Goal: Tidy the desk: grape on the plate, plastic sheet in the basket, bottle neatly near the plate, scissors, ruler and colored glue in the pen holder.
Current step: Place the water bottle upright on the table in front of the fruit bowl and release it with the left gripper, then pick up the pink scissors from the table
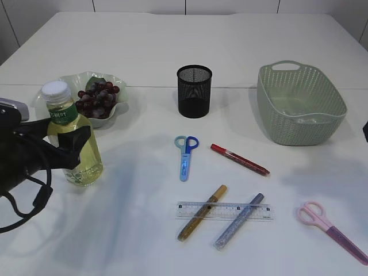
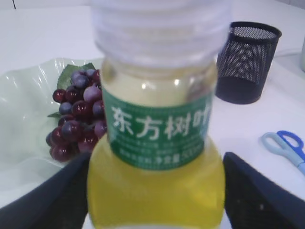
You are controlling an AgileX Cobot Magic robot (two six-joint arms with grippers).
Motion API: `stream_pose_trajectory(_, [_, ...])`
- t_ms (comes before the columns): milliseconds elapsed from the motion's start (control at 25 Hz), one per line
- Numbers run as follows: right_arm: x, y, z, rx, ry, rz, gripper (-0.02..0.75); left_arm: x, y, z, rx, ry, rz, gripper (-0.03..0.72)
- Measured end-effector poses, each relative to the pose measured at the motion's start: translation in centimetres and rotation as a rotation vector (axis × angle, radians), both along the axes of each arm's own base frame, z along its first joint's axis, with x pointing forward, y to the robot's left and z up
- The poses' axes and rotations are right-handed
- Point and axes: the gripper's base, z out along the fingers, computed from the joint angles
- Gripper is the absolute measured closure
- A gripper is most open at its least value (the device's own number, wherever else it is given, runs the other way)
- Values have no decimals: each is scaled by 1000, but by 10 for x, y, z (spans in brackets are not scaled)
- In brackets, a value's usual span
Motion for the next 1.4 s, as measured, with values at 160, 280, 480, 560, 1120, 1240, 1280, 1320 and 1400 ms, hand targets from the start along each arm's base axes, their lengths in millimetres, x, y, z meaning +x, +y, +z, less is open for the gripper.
stream_pose_trajectory(160, [0,0,0,0,0,0,244,-11,1,22,-19,-63,-23,92])
stream_pose_trajectory(280, [0,0,0,0,0,0,244,-18,2,45,-47,-136,-32,95])
stream_pose_trajectory(480, [0,0,0,0,0,0,244,-31,6,75,-69,-107,-18,126])
stream_pose_trajectory(560, [0,0,0,0,0,0,244,-39,9,83,-51,-58,-13,165])
stream_pose_trajectory(1120, [9,-3,-21,-48,131,78,246,-104,36,114,122,493,87,244])
stream_pose_trajectory(1240, [13,-4,-28,-76,158,90,246,-110,36,116,112,644,100,245])
stream_pose_trajectory(1280, [14,-2,-30,-94,163,107,246,-113,36,116,109,702,102,246])
stream_pose_trajectory(1320, [16,3,-33,-115,172,133,246,-114,35,116,105,747,102,249])
stream_pose_trajectory(1400, [17,15,-39,-162,191,203,246,-116,33,117,89,825,100,258])
